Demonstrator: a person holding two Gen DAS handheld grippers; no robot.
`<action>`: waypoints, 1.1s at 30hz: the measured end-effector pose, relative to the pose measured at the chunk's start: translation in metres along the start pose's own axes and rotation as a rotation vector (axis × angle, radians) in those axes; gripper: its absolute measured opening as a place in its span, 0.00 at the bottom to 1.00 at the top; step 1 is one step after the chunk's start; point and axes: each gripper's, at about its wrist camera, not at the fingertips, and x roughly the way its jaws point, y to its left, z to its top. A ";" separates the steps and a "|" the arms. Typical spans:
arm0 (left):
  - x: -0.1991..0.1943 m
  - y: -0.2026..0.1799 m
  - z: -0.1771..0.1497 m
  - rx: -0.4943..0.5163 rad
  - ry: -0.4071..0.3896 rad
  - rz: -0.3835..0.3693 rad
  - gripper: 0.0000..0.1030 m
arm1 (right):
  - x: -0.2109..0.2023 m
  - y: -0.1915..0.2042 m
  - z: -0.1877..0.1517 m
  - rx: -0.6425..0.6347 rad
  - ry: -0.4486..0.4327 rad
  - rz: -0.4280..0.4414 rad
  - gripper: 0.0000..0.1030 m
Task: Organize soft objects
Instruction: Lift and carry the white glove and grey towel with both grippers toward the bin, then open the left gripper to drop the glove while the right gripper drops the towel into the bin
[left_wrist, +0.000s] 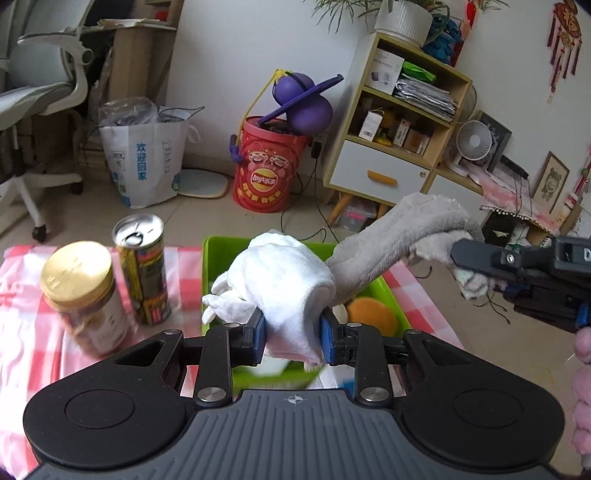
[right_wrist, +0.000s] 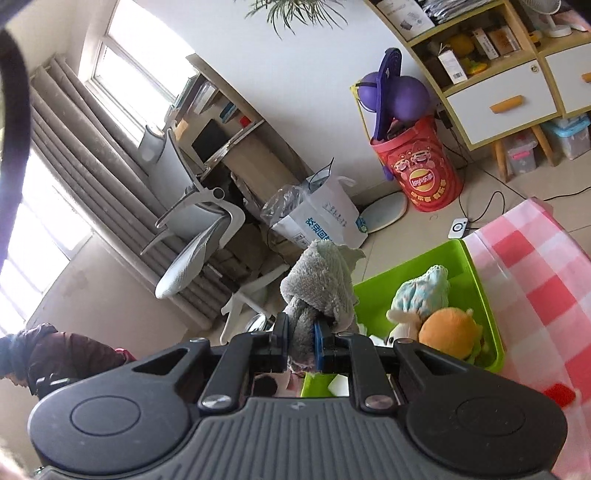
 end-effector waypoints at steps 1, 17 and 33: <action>0.007 0.001 0.003 0.002 0.001 0.001 0.28 | 0.005 -0.004 0.003 -0.004 0.006 -0.002 0.00; 0.117 0.007 0.016 0.069 0.054 0.067 0.29 | 0.088 -0.084 -0.001 0.104 0.113 0.019 0.00; 0.158 0.001 -0.001 0.131 0.115 0.095 0.36 | 0.096 -0.106 -0.005 0.162 0.147 -0.038 0.11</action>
